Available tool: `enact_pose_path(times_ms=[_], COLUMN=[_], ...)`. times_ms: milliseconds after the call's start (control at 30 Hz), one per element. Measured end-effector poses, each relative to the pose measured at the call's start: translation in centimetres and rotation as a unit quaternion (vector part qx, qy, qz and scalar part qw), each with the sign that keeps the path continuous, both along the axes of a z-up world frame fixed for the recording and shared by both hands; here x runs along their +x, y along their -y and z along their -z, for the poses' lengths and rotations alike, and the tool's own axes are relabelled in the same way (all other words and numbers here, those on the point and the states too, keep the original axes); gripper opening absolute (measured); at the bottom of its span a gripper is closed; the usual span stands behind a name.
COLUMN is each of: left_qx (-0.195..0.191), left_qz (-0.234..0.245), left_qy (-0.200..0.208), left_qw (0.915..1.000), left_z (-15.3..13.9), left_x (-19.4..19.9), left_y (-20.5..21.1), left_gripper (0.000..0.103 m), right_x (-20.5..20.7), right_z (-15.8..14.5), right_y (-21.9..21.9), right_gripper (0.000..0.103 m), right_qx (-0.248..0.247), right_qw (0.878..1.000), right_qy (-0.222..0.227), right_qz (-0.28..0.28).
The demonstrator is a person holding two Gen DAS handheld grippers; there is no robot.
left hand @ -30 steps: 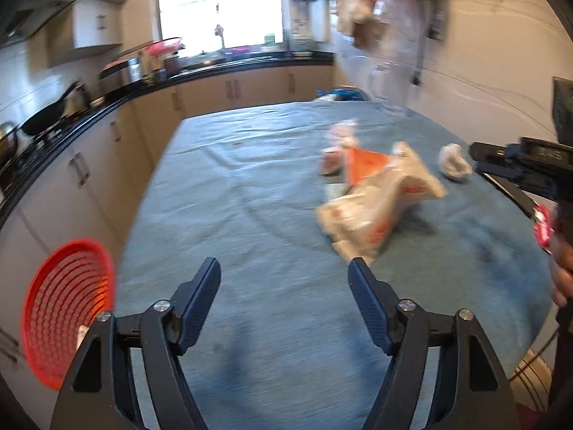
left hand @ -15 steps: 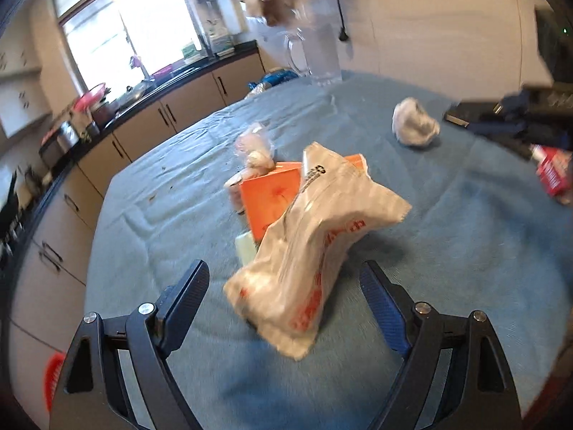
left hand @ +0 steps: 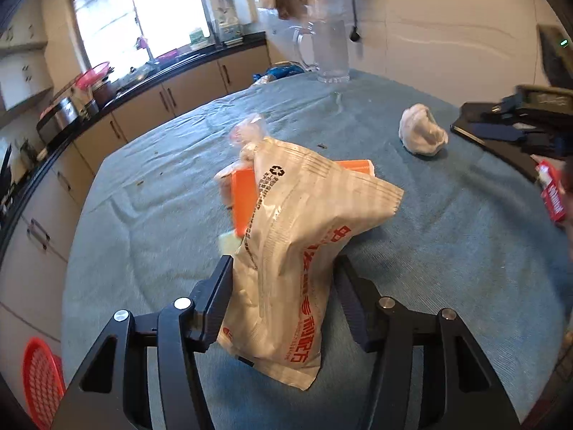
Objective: Collect trash
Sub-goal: 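Close the left tool on the white printed bag while the right tool grasps the white cloth bundle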
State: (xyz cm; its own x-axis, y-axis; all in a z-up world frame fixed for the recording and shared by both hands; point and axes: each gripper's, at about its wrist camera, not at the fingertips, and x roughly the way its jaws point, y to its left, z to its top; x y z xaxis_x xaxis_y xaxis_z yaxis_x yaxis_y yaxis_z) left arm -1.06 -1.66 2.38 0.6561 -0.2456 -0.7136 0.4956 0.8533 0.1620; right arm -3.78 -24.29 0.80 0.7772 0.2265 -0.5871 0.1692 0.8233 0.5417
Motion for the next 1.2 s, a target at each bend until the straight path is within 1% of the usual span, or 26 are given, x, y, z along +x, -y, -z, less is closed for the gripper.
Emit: enact_pose_path(times_ms=[100,167,200,233,267,300,467,500,567,600,633,700,800,867,967,1033,1100,1200], left_qx=[-0.039,-0.058,-0.065,-0.075,-0.079,-0.084,-0.106,-0.109,-0.119,-0.126,-0.129,-0.129,-0.131,-0.134,-0.141,-0.145,-0.143,-0.136], left_qz=[-0.012,-0.022,-0.026,-0.034,-0.041,-0.048,-0.060,-0.060,-0.060,-0.059,-0.058,-0.058,-0.059,-0.062,-0.071,-0.076,-0.083,-0.092], left_qy=[-0.002,0.001,0.001,0.003,0.003,0.001,-0.016,-0.020,-0.033,-0.037,-0.042,-0.046,-0.043,-0.039,-0.031,-0.024,-0.012,0.007], left_qw=[0.9991,0.9981,0.9976,0.9966,0.9960,0.9953,0.9924,0.9920,0.9905,0.9896,0.9890,0.9888,0.9887,0.9883,0.9870,0.9862,0.9862,0.9864], left_z=[-1.1,-1.6,-1.8,-2.0,-1.9,-1.8,-0.9,-0.7,-0.5,-0.5,-0.4,-0.3,-0.4,-0.5,-0.8,-1.2,-1.5,-2.0], left_x=[-1.6,-2.5,-2.8,-3.3,-3.6,-3.8,-3.6,-3.5,-3.1,-3.0,-2.9,-2.7,-2.8,-2.9,-3.1,-3.4,-3.9,-4.6], left_y=[-2.2,-3.5,-4.1,-4.9,-5.5,-6.1,-7.5,-7.6,-7.8,-7.9,-8.0,-8.0,-8.0,-8.0,-8.2,-8.4,-8.5,-8.5], left_gripper=[0.056,0.056,0.056,0.056,0.056,0.056,0.056,0.056,0.056,0.056,0.056,0.056,0.056,0.056,0.056,0.056,0.056,0.056], right_x=[1.7,2.7,3.1,3.4,3.7,3.9,5.1,5.3,5.6,5.7,5.6,5.3,4.7,4.3,3.4,2.4,1.1,-0.4], right_z=[0.1,0.5,0.7,0.9,1.1,1.2,2.0,2.4,3.0,3.1,3.1,2.7,2.3,1.7,0.5,-0.5,-1.4,-2.0], right_y=[0.0,-0.1,-0.1,-0.2,-0.3,-0.4,-1.4,-1.5,-1.5,-1.6,-1.7,-2.3,-2.7,-3.0,-4.0,-4.7,-5.6,-7.1], right_gripper=[0.045,0.049,0.055,0.064,0.070,0.079,0.080,0.079,0.063,0.051,0.051,0.043,0.037,0.036,0.036,0.036,0.036,0.036], right_qx=[-0.014,-0.028,-0.031,-0.032,-0.037,-0.043,-0.082,-0.089,-0.096,-0.095,-0.103,-0.130,-0.131,-0.137,-0.146,-0.148,-0.154,-0.133], right_qw=[1.000,0.999,0.999,0.999,0.999,0.998,0.995,0.994,0.993,0.993,0.993,0.990,0.991,0.990,0.989,0.987,0.983,0.983], right_qy=[-0.015,-0.029,-0.032,-0.032,-0.035,-0.037,-0.051,-0.059,-0.068,-0.068,-0.064,-0.053,-0.033,-0.015,0.025,0.060,0.089,0.112], right_qz=[0.004,0.010,0.011,0.012,0.015,0.019,0.015,0.014,0.011,0.005,0.005,0.002,-0.008,-0.013,-0.024,-0.035,-0.043,-0.057])
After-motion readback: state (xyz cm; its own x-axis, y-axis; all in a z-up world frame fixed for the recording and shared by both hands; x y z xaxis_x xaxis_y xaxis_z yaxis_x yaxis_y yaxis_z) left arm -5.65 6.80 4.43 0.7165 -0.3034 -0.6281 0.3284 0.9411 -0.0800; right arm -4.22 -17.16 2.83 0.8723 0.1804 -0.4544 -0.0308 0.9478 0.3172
